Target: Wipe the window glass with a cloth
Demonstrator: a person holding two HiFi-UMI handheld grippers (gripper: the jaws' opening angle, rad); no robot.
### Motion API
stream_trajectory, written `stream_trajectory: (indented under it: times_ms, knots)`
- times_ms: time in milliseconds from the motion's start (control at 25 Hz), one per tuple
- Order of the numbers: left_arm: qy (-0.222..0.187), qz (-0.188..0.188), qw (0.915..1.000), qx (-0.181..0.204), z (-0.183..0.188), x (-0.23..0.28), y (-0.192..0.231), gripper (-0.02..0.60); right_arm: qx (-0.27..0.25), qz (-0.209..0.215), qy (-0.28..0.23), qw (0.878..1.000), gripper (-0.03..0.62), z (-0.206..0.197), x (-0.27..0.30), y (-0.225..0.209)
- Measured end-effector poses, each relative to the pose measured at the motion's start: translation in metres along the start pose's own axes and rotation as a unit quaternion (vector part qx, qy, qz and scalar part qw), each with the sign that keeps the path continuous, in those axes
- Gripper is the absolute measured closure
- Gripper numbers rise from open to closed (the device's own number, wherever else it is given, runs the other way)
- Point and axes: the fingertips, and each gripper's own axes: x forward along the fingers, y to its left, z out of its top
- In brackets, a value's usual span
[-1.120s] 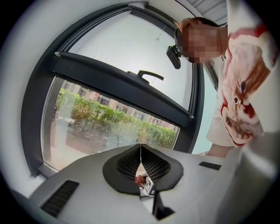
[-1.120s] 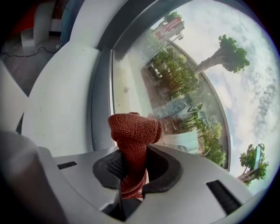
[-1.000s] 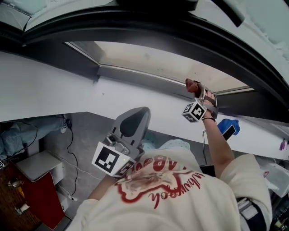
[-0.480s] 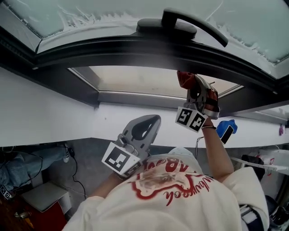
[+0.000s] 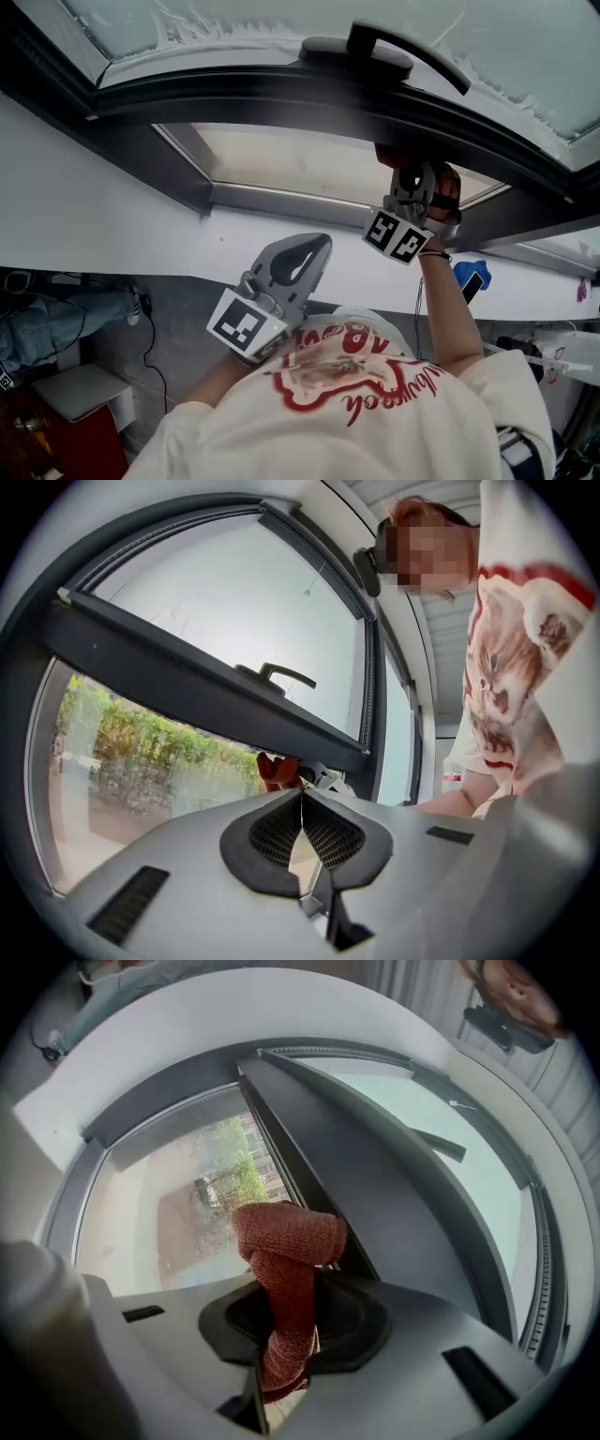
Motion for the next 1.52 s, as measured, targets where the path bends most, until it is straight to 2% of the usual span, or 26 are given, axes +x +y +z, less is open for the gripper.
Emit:
stream_trajectory:
  times_ms: [400,560,680,800,960,1040,1200,1320,1520]
  knots:
    - [0.007,0.056,0.9984,0.000,-0.008,0.010,-0.011,0.560,0.020,0.045,-0.031,0.998,0.519,-0.001,0.010,0.015]
    - [0.012,0.085,0.9962,-0.012,-0.020,0.005,-0.013,0.560,0.026,0.064,-0.041,0.997,0.519,-0.004,0.010,0.028]
    - [0.019,0.093,0.9954,-0.015,-0.029,0.000,-0.016,0.560,0.035,0.065,-0.041,0.996,0.519,-0.003,0.010,0.030]
    - [0.023,0.085,0.9960,-0.015,-0.034,-0.005,-0.017,0.560,0.034,0.065,-0.039,0.997,0.519,-0.004,0.009,0.036]
    - [0.032,0.055,0.9978,-0.018,-0.036,-0.010,-0.005,0.560,0.025,0.057,-0.033,0.997,0.522,-0.007,0.006,0.045]
    - [0.034,0.040,0.9982,-0.030,-0.034,-0.012,0.006,0.560,0.023,0.056,-0.024,0.998,0.523,-0.008,0.008,0.049]
    - [0.044,0.012,0.9986,-0.028,-0.031,-0.020,0.024,0.560,0.035,0.050,0.004,0.998,0.523,-0.012,0.008,0.055]
    - [0.049,0.009,0.9977,-0.046,-0.035,-0.023,0.032,0.560,0.023,0.046,0.003,0.999,0.523,-0.015,0.008,0.061]
    - [0.047,0.012,0.9976,-0.049,-0.034,-0.024,0.030,0.560,0.022,0.048,0.007,0.999,0.525,-0.018,0.007,0.071]
